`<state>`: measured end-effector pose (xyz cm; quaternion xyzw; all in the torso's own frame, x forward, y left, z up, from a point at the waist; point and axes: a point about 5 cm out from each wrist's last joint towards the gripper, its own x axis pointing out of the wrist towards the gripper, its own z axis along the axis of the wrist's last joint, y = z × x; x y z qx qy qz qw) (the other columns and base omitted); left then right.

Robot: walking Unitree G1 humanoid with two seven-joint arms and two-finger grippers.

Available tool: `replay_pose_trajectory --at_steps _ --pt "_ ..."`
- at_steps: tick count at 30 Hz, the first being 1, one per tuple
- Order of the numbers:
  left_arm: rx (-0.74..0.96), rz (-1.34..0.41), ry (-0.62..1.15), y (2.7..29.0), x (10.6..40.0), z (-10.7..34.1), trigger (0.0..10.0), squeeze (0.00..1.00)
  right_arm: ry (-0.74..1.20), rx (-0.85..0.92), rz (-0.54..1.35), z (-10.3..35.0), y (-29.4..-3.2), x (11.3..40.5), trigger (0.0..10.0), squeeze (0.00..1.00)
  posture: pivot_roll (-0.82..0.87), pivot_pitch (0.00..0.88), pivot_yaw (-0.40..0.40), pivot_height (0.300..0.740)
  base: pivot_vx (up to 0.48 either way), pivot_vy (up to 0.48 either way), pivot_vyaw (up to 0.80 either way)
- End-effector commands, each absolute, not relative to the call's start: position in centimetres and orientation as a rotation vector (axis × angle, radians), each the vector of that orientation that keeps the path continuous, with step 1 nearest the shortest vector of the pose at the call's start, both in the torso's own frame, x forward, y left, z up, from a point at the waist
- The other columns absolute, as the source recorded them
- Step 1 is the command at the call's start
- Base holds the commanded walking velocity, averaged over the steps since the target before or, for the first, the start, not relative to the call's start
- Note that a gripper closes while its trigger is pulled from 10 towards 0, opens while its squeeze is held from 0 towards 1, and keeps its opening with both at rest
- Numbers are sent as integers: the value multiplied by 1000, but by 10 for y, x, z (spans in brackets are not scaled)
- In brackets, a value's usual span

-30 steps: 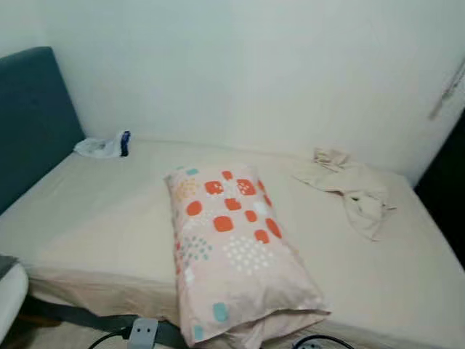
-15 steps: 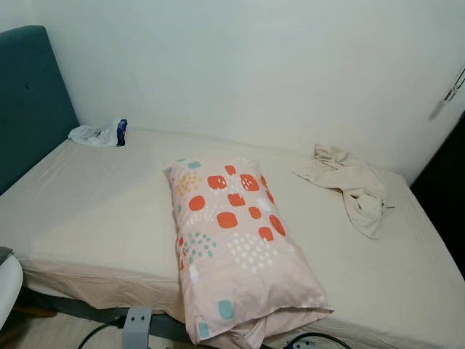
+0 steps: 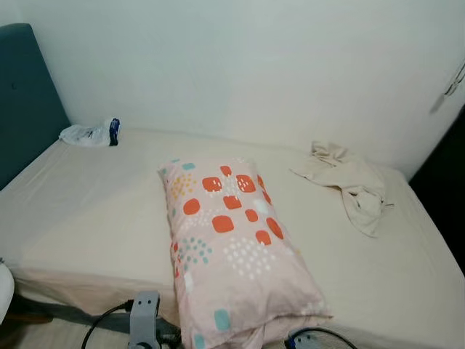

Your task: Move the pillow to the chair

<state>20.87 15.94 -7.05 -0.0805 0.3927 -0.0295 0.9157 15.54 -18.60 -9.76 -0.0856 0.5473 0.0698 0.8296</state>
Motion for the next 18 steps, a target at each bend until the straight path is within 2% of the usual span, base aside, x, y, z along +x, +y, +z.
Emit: replay_pose_trajectory --at_steps 1,7,15,18 --pt "-181 -54 811 161 207 -72 10000 0 1151 -170 150 -97 -182 158 10000 0 102 0 -54 739 307 0 0" --pt "-181 -58 810 160 206 -72 10000 0 1152 -169 152 -97 -181 158 10000 0 102 0 -53 739 299 0 0" --pt "-189 -75 808 158 206 -72 10000 0 1155 -168 151 -98 -181 156 10000 0 100 0 -53 739 0 0 0" --pt "-189 -90 809 157 206 -72 10000 0 1157 -168 150 -98 -182 155 10000 0 98 0 -54 739 0 -480 0"
